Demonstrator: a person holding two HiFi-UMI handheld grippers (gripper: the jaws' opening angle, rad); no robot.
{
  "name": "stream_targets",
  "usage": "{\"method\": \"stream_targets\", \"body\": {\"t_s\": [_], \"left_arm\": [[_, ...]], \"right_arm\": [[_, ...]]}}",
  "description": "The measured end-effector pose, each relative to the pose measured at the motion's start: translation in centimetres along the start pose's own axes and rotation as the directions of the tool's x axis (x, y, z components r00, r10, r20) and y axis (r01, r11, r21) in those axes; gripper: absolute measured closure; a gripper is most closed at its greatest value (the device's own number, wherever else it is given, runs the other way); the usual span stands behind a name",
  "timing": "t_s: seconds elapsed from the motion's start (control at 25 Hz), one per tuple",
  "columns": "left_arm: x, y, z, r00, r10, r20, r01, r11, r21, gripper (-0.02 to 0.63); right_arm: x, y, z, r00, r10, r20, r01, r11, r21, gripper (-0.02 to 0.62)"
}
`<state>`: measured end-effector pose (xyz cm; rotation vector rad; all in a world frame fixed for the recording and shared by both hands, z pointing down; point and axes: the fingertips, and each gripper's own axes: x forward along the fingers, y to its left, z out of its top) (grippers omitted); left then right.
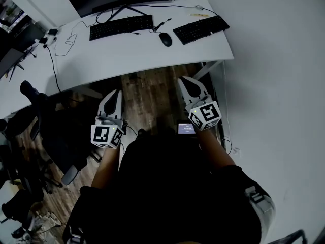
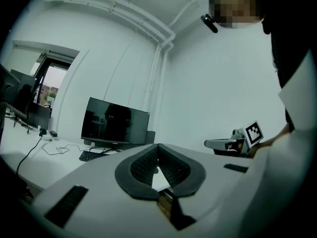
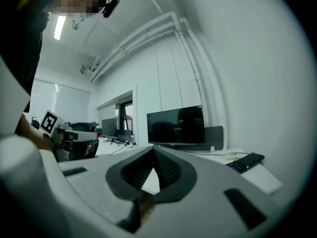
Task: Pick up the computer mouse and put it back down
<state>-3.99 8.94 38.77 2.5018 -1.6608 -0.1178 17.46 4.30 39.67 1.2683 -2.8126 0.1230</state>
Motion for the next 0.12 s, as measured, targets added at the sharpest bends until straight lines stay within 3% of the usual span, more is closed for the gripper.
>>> {"method": "stream_targets", "body": {"t_s": [0.12], "left_arm": [[0.43,-1.35,-0.24,1.0,-0.018,-0.012,0.018,1.0,-0.001,0.611]], "right_arm": [[-0.97,-1.14,0.3,1.0,-0.009,0.005,0.009,1.0,0.001,0.592]]}}
